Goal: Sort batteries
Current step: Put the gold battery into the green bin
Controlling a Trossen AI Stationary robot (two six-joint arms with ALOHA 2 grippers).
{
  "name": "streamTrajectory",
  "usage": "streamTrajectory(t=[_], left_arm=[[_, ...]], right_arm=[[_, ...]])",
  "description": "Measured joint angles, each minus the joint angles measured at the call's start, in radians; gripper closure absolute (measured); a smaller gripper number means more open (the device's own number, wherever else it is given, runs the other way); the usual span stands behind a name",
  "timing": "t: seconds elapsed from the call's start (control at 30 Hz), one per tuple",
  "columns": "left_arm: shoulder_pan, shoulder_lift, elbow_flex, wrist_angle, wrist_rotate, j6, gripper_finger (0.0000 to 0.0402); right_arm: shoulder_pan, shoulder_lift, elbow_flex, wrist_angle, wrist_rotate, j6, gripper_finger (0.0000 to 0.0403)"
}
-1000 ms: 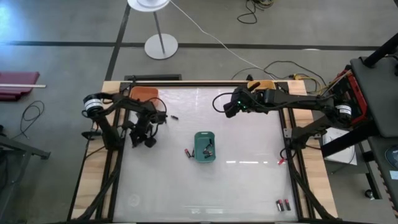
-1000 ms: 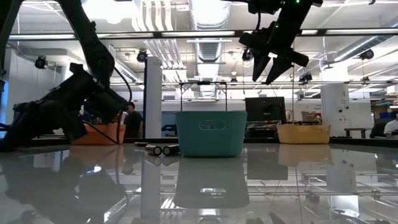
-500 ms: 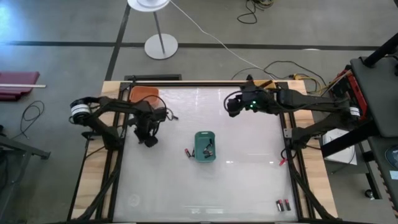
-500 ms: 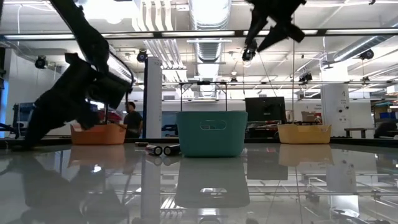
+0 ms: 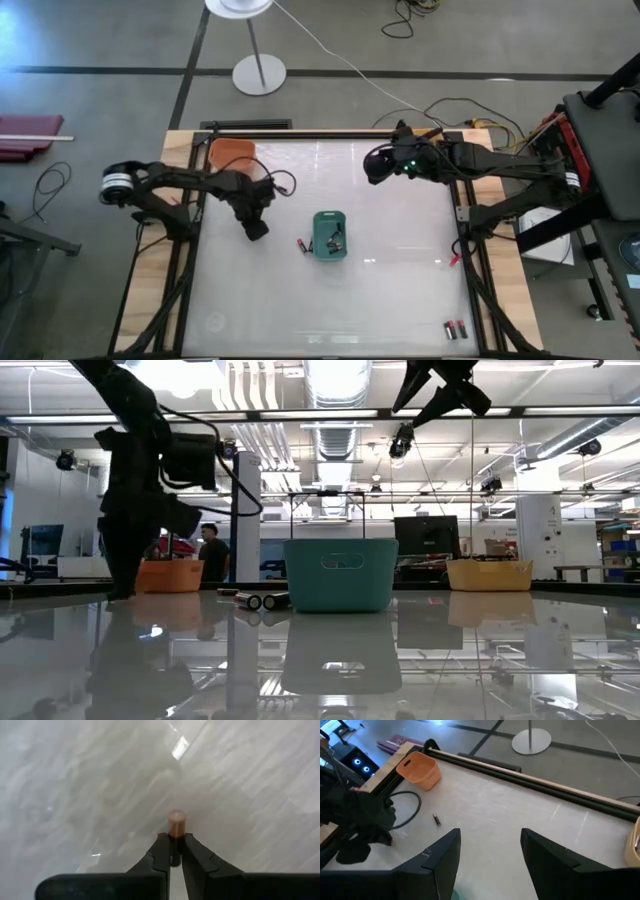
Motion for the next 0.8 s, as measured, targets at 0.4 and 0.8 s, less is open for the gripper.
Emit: streamTrajectory(t=[0.4,0.8], left_arm=[[-0.078,0.107,0.044,-0.006,-0.125,-0.062,0.0377],[-0.1,0.111,0.027,0.037,-0.22,-0.122,0.0323]], right_arm=[[0.028,0.012,0.0,0.004,-0.002,0.028,0.0202],[0.04,0.012,0.0,0.004,-0.001,0.03,0.0202]])
